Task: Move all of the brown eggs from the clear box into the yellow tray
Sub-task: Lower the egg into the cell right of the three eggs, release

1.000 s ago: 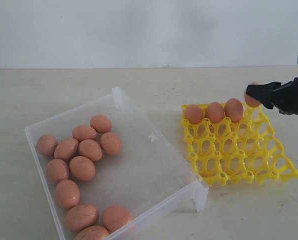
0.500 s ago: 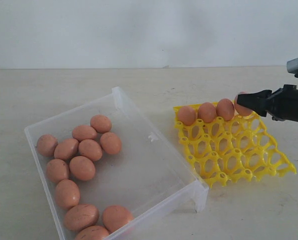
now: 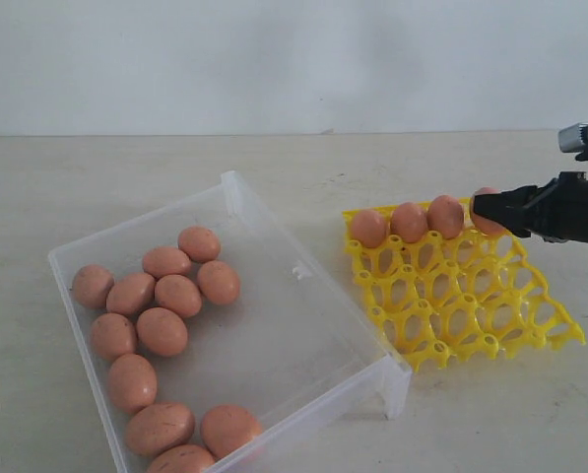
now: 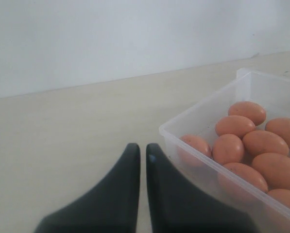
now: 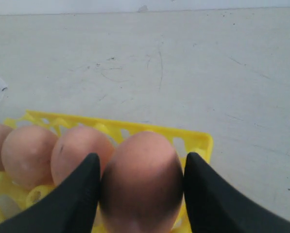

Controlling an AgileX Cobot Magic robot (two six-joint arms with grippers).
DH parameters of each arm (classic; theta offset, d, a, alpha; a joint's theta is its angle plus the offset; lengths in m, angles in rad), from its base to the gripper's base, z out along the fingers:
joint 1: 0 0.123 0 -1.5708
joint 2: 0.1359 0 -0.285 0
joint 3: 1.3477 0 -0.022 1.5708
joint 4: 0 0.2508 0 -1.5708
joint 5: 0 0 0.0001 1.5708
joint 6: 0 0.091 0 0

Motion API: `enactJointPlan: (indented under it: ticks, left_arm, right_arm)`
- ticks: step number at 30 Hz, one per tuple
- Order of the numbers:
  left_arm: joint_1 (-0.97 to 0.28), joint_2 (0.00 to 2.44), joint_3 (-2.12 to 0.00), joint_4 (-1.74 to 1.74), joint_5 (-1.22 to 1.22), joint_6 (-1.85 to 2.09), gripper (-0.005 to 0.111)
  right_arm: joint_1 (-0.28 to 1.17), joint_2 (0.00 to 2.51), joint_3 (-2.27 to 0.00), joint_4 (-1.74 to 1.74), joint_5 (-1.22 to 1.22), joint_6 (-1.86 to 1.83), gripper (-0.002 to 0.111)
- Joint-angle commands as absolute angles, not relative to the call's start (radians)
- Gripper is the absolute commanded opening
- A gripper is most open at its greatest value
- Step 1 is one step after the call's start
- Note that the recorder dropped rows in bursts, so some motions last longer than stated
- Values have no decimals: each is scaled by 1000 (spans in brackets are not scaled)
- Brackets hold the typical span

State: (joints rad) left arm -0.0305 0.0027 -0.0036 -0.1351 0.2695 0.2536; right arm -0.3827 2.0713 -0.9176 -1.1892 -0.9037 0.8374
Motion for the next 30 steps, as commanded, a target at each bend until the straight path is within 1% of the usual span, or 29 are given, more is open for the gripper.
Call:
enactJointPlan:
  ticks: [1, 6, 8, 9, 10, 11, 12, 16, 17, 21, 23, 27, 29, 30]
  left_arm:
    - [-34, 0, 0, -142, 262, 255, 4]
    - [-34, 0, 0, -142, 262, 255, 4]
    - [-34, 0, 0, -142, 262, 255, 4]
    - [-34, 0, 0, -142, 262, 255, 4]
    - [-34, 0, 0, -142, 262, 255, 4]
    - [-34, 0, 0, -142, 262, 255, 4]
    - [-34, 0, 0, -142, 262, 255, 4]
    - [-34, 0, 0, -142, 262, 255, 4]
    - [-34, 0, 0, -142, 262, 255, 4]
    - [-34, 0, 0, -142, 262, 255, 4]
    - [-34, 0, 0, -142, 262, 255, 4]
    - [-34, 0, 0, -142, 262, 255, 4]
    - [-34, 0, 0, -142, 262, 255, 4]
    - [-34, 0, 0, -142, 262, 255, 4]
  right_arm:
    - [-386, 2068, -920, -1179, -908, 817, 0]
    - [-386, 2068, -920, -1171, -924, 808, 0]
    - [-386, 2068, -920, -1172, -924, 806, 3]
    - [-386, 2068, -920, -1167, -926, 801, 13]
    - [-386, 2068, -920, -1164, -926, 801, 18]
    - [-386, 2068, -920, -1156, -926, 801, 30]
    - [-386, 2068, -920, -1151, -926, 801, 37]
    - [-386, 2068, -920, -1126, -920, 801, 55]
    - [-386, 2068, -920, -1124, -920, 801, 58]
    - [-386, 2068, -920, -1101, -930, 801, 58]
    - [-386, 2068, -920, -1072, -977, 805, 58]
    - [-386, 2043, -920, -988, -1221, 896, 56]
    - [-377, 2014, -924, -974, -1221, 1006, 44]
    - [-368, 1989, -929, -1000, -1221, 1054, 34]
